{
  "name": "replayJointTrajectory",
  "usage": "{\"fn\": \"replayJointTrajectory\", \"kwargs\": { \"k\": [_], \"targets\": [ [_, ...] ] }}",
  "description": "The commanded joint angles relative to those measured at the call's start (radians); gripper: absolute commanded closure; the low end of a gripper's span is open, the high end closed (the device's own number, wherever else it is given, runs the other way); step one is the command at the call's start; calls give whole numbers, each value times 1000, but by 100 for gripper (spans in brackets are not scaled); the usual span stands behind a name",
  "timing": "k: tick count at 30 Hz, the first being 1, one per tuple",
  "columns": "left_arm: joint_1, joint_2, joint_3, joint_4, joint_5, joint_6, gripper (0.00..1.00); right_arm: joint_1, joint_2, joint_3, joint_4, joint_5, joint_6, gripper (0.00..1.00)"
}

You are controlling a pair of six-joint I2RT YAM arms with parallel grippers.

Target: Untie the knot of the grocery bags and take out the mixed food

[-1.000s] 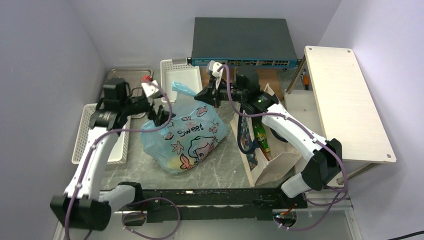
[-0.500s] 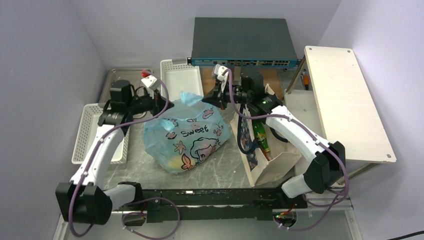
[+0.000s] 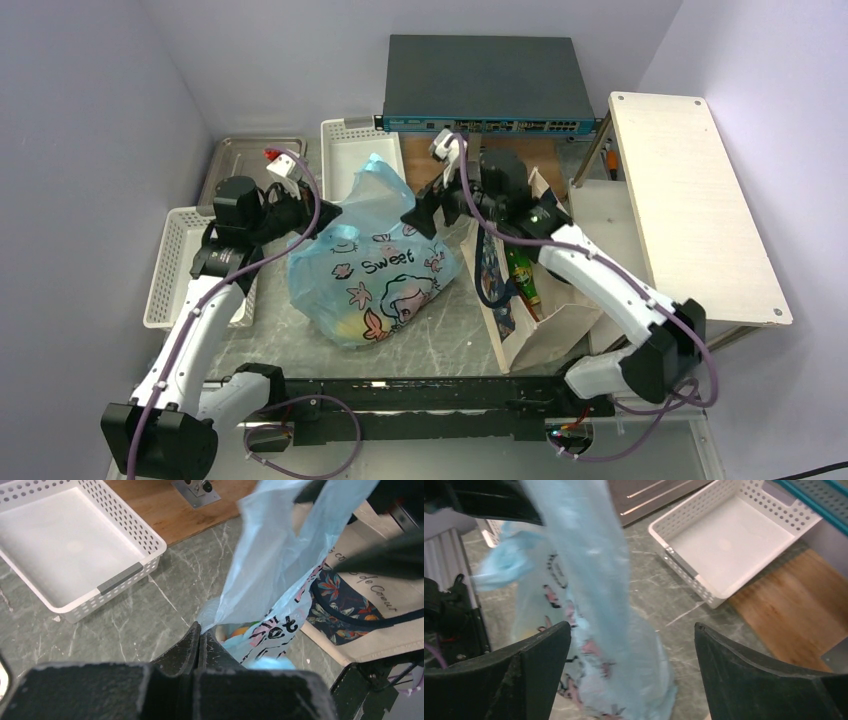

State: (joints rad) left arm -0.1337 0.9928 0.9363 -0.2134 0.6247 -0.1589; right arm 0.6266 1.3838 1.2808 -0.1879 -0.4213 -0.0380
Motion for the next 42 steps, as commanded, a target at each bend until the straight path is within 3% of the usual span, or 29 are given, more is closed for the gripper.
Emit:
{"fn": "replayJointTrajectory", "kwargs": {
  "k": [1, 8, 12, 18, 24, 30, 31, 32, 33, 34, 36, 40, 42],
  "targets": [
    [-11, 2, 1, 55, -36, -69, 100, 110, -89, -33, 16, 252, 60, 2],
    [-42, -3, 4, 69, -6, -46, 100, 155, 74, 62, 26, 555, 78, 2],
    [-43, -20, 27, 19, -48, 10, 100, 147, 127, 102, -87, 560, 34, 6],
    [42, -30, 74, -17, -112, 108, 100, 28, 15, -11, -225, 467, -74, 21],
    [130, 57, 124, 4, -99, 131, 100, -152, -60, -77, -326, 321, -211, 61],
    [132, 146, 180, 0, -45, 141, 100, -192, -39, -42, -308, 82, -246, 98],
    [132, 160, 191, -10, -21, 146, 100, -193, -34, -32, -303, 37, -246, 99],
    [132, 173, 202, -19, 7, 163, 100, -193, -27, -19, -302, -8, -240, 94],
    [132, 186, 216, -37, 40, 185, 99, -193, -20, -4, -310, -48, -242, 81],
    [132, 200, 246, -76, 69, 213, 86, -193, -17, 14, -325, -68, -246, 63],
    [132, 224, 336, -208, 132, 281, 52, -195, -30, 35, -346, -93, -248, 44],
    [195, 196, 450, -484, 258, 464, 15, -200, -126, 43, -374, -169, -285, 25],
    [207, 178, 520, -641, 305, 606, 7, -199, -178, 45, -376, -221, -282, 23]
  ]
}}
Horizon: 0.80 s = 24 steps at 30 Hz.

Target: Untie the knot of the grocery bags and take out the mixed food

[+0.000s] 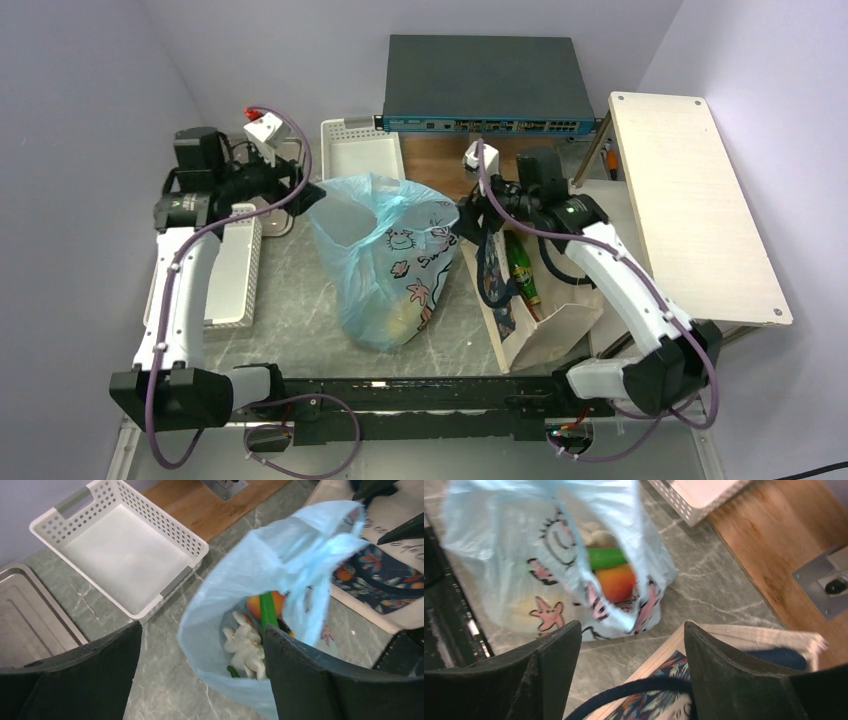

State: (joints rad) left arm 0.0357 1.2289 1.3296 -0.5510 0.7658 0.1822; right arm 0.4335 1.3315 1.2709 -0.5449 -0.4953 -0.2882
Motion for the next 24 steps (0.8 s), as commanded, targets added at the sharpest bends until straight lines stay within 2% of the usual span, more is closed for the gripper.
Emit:
{"fn": "replayJointTrajectory", "kwargs": {
  "k": [1, 3, 5, 7, 11, 15, 18, 22, 24],
  "targets": [
    [36, -63, 160, -392, 192, 344, 5, -6, -146, 58, -20, -184, -35, 22],
    [7, -69, 209, -513, 208, 439, 2, 2, -173, 50, 9, -234, -19, 20],
    [-84, -78, 209, -536, 137, 447, 3, 27, -179, 43, 48, -239, 0, 20],
    [-208, -94, 161, -465, 50, 414, 5, 65, -160, 46, 76, -231, 11, 22],
    [-343, -73, 102, -268, -82, 239, 9, 106, -107, 56, 145, -227, 19, 25],
    [-435, 15, 114, -199, -181, 179, 2, 125, -65, 53, 206, -227, 16, 26],
    [-482, 73, 122, -173, -242, 180, 1, 130, -43, 54, 229, -225, 22, 26],
    [-539, 149, 127, -179, -315, 158, 8, 131, -40, 36, 248, -209, 26, 26],
    [-542, 174, 122, -191, -327, 128, 17, 130, -40, 30, 240, -207, 19, 26]
  ]
}}
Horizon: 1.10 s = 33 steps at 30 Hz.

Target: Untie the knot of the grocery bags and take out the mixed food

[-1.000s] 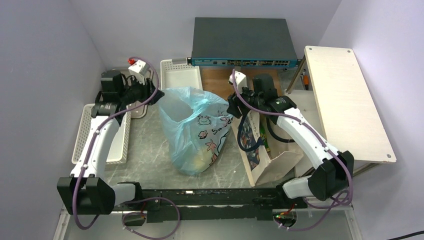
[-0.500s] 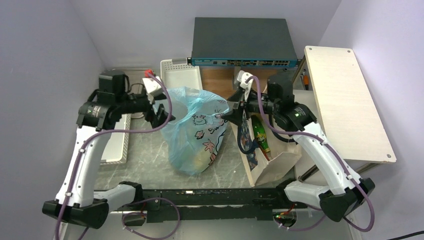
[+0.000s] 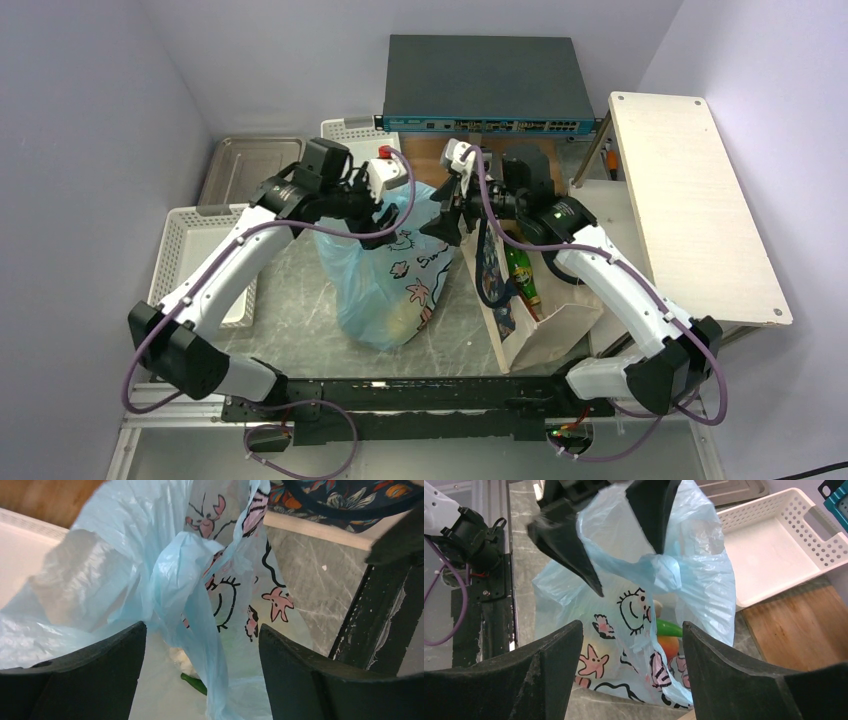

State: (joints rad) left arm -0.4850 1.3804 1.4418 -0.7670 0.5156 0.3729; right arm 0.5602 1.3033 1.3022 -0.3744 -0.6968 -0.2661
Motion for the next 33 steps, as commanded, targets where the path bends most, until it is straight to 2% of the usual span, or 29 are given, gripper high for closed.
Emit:
{"fn": "replayJointTrajectory", "kwargs": {
  "k": [1, 3, 4, 6, 7, 8, 9, 13, 17, 23, 25, 30, 33],
  "targets": [
    [-21, 30, 11, 14, -82, -65, 25, 4, -12, -5, 65, -3, -7, 26],
    [-19, 31, 23, -27, -21, -34, 41, 3, -15, -14, 58, 0, -17, 26],
    [-15, 20, 32, -57, 67, 16, 45, 2, -16, -17, 49, 2, -26, 26],
    [-9, -20, 39, -99, 267, 109, 67, 0, -17, -24, 28, 1, -52, 26],
    [-6, -48, 29, -93, 343, 125, 86, -2, -18, -27, 17, -3, -65, 26],
    [-1, -79, 14, -70, 381, 123, 97, -2, -19, -27, 9, -11, -77, 26],
    [4, -118, -4, -44, 414, 118, 100, -2, -21, -26, 2, -20, -91, 26],
    [6, -185, -10, -47, 509, 154, 100, 3, -20, -8, -6, -80, -120, 22],
    [7, -192, 47, -105, 554, 187, 100, 27, -21, 13, -25, -147, -183, 12],
    [8, -217, 30, -62, 555, 211, 100, 146, -24, 16, -22, -160, -334, 9],
    [7, -205, 40, -93, 561, 247, 100, 164, 4, 28, -8, -163, -360, 9],
    [8, -186, 60, -127, 537, 289, 100, 190, 101, 102, -75, -201, -461, 19],
    [7, -189, 77, -144, 529, 322, 100, 192, 132, 98, -101, -188, -531, 33]
  ]
}}
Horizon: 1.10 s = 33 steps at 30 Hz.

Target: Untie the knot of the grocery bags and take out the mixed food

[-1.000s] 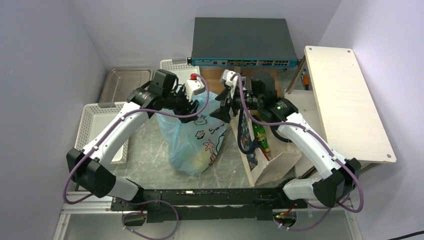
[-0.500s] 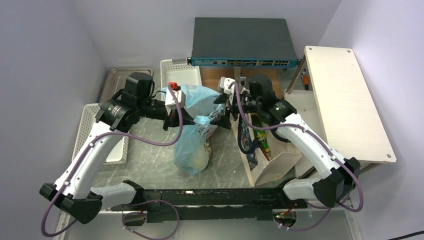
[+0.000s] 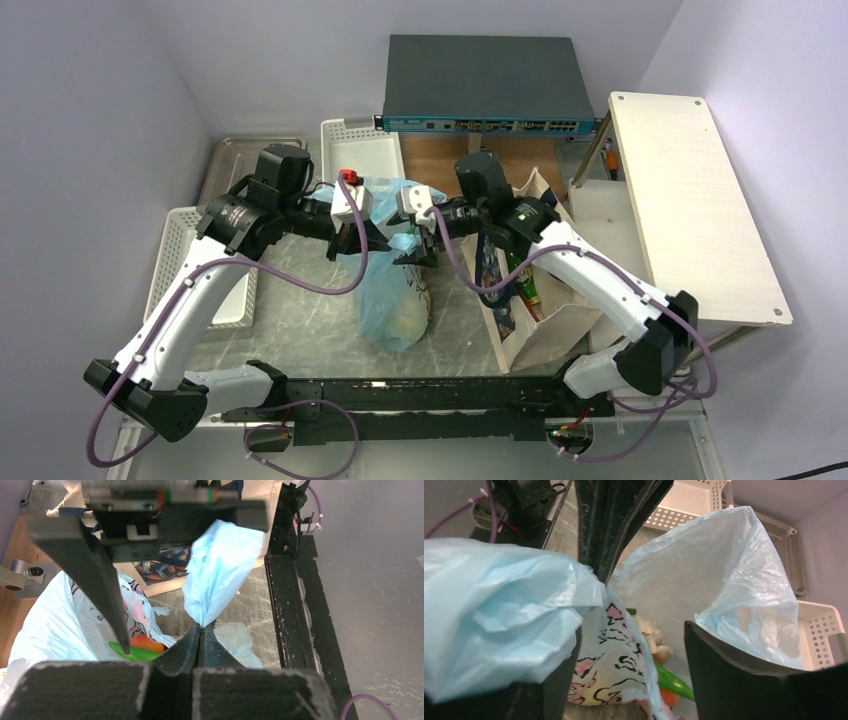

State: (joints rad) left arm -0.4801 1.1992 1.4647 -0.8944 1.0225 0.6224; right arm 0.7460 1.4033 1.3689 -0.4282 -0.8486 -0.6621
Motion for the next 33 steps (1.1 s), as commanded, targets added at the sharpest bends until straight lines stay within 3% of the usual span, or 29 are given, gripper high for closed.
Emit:
{"fn": "replayJointTrajectory", "kwargs": {
  "k": [1, 4, 7, 9, 12, 14, 17, 20, 22, 24, 26, 29, 33],
  "targets": [
    [2, -4, 64, -43, 21, 95, 100, 6, 35, 26, -56, -29, -157, 41],
    [4, 0, 85, -127, -4, 142, 99, 7, 34, 17, -95, -23, -201, 62],
    [10, -25, 60, -161, -23, 170, 90, 7, 19, 9, -135, -30, -216, 100],
    [21, -55, 25, -167, -53, 179, 78, 6, -7, -25, -93, 2, -180, 100],
    [75, -118, -60, -159, -106, 208, 50, -5, -48, -58, -55, 34, -133, 100],
    [119, -148, -126, -119, -123, 229, 37, -10, -74, -75, -41, 41, -113, 100],
    [123, -145, -187, -89, -148, 313, 28, -14, -96, -98, -20, 53, -90, 100],
    [109, -89, -179, -46, -107, 285, 24, -21, -105, -112, 12, 67, -55, 100],
    [84, -54, -178, -16, -87, 275, 15, -23, -107, -114, 28, 67, -32, 100],
    [44, -28, -188, -7, -111, 282, 17, -25, -107, -113, 37, 80, -10, 100],
    [21, -5, -189, -49, -156, 313, 25, -33, -115, -113, 21, 88, -7, 100],
    [54, -10, -207, -135, -216, 347, 61, -64, -156, -143, -3, 107, -22, 100],
    [253, -99, -266, -193, -206, 417, 100, -127, -224, -196, -40, 129, -45, 100]
  ]
}}
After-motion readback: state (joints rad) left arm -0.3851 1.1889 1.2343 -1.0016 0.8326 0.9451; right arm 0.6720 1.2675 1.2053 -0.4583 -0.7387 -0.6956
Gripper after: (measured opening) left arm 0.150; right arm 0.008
